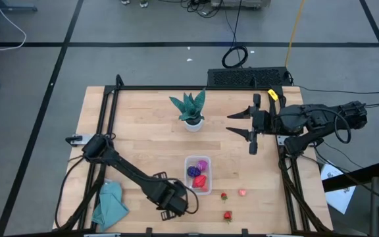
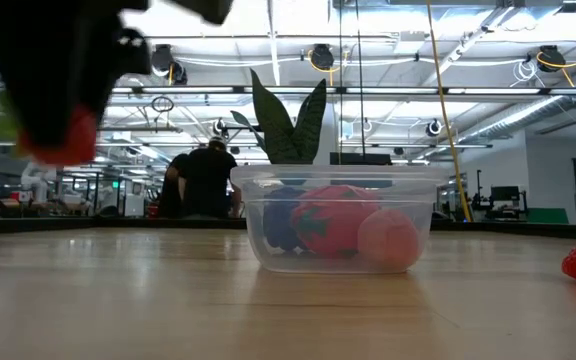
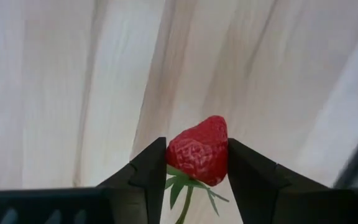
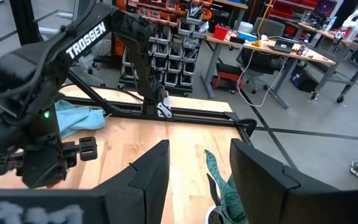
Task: Pick and placing Produce into tupperware
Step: Put the top left red strawberry into the transparent bin, then put the pink peach into the transparent bin
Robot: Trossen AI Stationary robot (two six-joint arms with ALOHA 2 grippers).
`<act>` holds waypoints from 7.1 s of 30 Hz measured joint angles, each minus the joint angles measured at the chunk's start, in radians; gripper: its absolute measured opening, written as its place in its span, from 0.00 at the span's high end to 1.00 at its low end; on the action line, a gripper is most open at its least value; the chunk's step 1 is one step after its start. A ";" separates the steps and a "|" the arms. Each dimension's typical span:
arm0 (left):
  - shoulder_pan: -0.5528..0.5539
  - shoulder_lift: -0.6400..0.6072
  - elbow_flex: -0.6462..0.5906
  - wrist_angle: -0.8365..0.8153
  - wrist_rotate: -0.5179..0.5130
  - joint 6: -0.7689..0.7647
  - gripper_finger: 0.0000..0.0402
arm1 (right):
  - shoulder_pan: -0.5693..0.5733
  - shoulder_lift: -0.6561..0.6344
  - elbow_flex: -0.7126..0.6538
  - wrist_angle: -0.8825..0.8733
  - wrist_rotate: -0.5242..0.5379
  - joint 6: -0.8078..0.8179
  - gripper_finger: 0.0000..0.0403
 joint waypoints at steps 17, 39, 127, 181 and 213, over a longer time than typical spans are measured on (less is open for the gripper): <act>0.125 -0.001 0.180 0.067 -0.239 0.379 0.63 | -0.001 0.000 0.000 0.127 0.136 -0.185 0.60; 0.312 0.006 0.021 0.281 -0.165 0.560 0.63 | -0.001 0.000 0.000 0.129 0.139 -0.197 0.60; 0.351 0.033 -0.021 0.332 -0.102 0.505 0.63 | -0.001 0.000 0.000 0.084 0.135 -0.170 0.60; 0.278 0.025 0.369 -0.148 -0.220 0.457 0.44 | -0.001 0.000 0.000 0.063 0.134 -0.151 0.60; 0.131 -0.028 0.092 -0.418 -0.328 0.182 0.44 | 0.250 0.001 -0.449 -0.207 -0.291 0.585 0.60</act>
